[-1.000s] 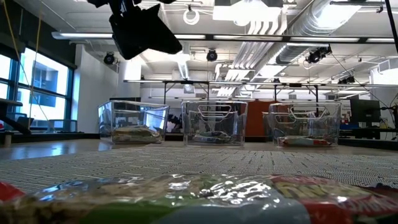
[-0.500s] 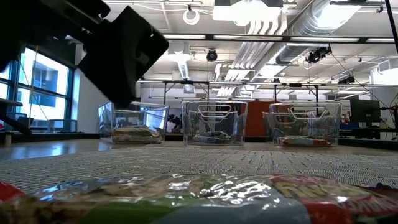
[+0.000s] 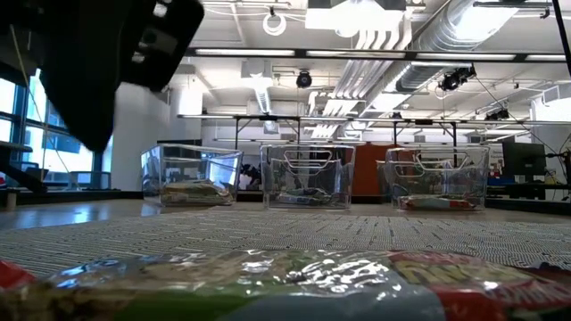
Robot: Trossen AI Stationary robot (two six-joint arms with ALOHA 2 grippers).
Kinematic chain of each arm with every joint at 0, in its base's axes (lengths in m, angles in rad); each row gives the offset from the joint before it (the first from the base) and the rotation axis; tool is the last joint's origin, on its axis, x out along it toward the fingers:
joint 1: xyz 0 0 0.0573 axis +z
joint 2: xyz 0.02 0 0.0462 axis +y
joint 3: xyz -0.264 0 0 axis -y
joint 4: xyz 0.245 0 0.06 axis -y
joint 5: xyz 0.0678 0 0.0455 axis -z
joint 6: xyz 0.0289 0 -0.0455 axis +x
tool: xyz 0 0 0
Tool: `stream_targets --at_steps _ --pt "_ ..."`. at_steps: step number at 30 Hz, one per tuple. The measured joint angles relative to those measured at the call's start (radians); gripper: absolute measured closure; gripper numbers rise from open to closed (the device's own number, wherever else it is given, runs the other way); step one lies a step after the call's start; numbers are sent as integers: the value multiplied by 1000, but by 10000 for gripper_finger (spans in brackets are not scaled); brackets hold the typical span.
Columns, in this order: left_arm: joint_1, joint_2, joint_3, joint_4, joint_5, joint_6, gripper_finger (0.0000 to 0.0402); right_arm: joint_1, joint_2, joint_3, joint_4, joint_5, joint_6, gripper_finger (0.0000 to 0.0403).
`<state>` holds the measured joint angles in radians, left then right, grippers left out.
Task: Pick and place Granola Bars by type
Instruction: Put the red granola bar into the right transparent bin
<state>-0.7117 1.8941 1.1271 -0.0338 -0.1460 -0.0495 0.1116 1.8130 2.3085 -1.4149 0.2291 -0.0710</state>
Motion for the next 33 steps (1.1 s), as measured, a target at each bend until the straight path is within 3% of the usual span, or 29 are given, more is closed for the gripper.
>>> stream_targets --at_steps 8,11,14,17,24,28,33 --pt "-15 39 -1 60 -132 30 170 0 0 0 0 0 1 261" --pt "-18 79 4 152 -100 28 170 0 0 0 1 0 2 261" --pt "-33 113 20 165 -103 133 170 0 0 0 0 0 1 261" --pt "-51 120 33 144 -186 224 170 0 0 0 1 0 1 260" --pt "-48 147 50 128 -294 237 172 0 0 1 1 0 10 261" --pt "-48 147 48 131 -292 229 198 0 0 0 1 0 11 260" --pt "-48 147 48 134 -286 229 265 0 0 0 1 0 11 261"
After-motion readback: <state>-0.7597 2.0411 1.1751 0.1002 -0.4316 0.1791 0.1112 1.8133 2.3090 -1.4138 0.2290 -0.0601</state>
